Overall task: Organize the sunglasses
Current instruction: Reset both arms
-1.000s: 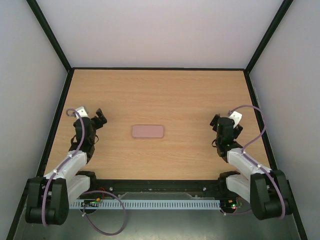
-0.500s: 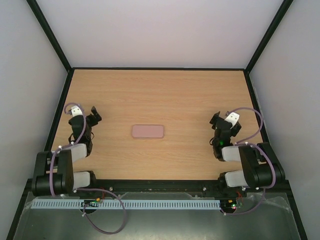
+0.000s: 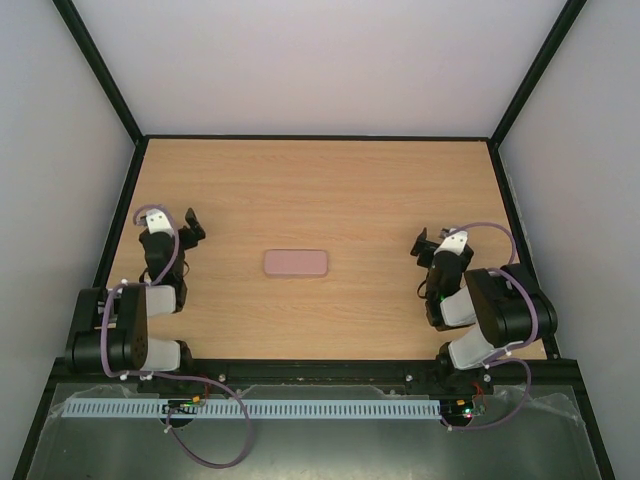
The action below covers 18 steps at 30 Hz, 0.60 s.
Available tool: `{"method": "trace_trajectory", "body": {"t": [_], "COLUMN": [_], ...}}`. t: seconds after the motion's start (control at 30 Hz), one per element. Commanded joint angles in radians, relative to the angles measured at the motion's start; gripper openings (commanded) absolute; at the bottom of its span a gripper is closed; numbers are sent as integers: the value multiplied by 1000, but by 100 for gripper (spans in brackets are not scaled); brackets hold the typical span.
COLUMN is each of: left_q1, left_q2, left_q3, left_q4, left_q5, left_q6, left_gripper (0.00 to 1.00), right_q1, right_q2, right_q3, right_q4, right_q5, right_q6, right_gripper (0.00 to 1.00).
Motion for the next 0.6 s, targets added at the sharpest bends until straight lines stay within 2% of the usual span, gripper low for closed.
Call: {"method": "trace_trajectory", "body": {"t": [0.0,0.03,0.07,0.1,0.17,0.23,0.37,0.5,0.57], "left_q1": [7,5,0,-4,-5,-5,-11,-64,-93], "left_q2": [36,33,20,35,20,27,26,36,82], "left_q3": [-89,-84,-59,-56,-68,-86,-80,-100,-101], "left_q4": [301,291,216,232,227,286,270,319,358], "left_q5": [-20,-24,-32,-41,-41,-29,-37,-143,-151], "left_q6": [50,51,50,54,52,61,66,84,115], "left_gripper": [99,99,99,100,99,99,100,100,100], "right_q1": [-14,-16,-14,-16,-17,-17,-16,-16,-16], "right_q2": [20,2,-22,-26,3,-20,-9,-11,-11], "right_q3": [22,26,46,48,33,45,39,41,44], "right_q4": [101,71,-12,-25,53,-8,22,15,13], "right_q5": [-11,-9,-10,-10,-8,-9,-8,-8,-8], "right_q6": [-20,-13,-1,-1,-11,-4,-9,-6,-7], "right_gripper": [99,99,99,99,99,99,99,98,99]}}
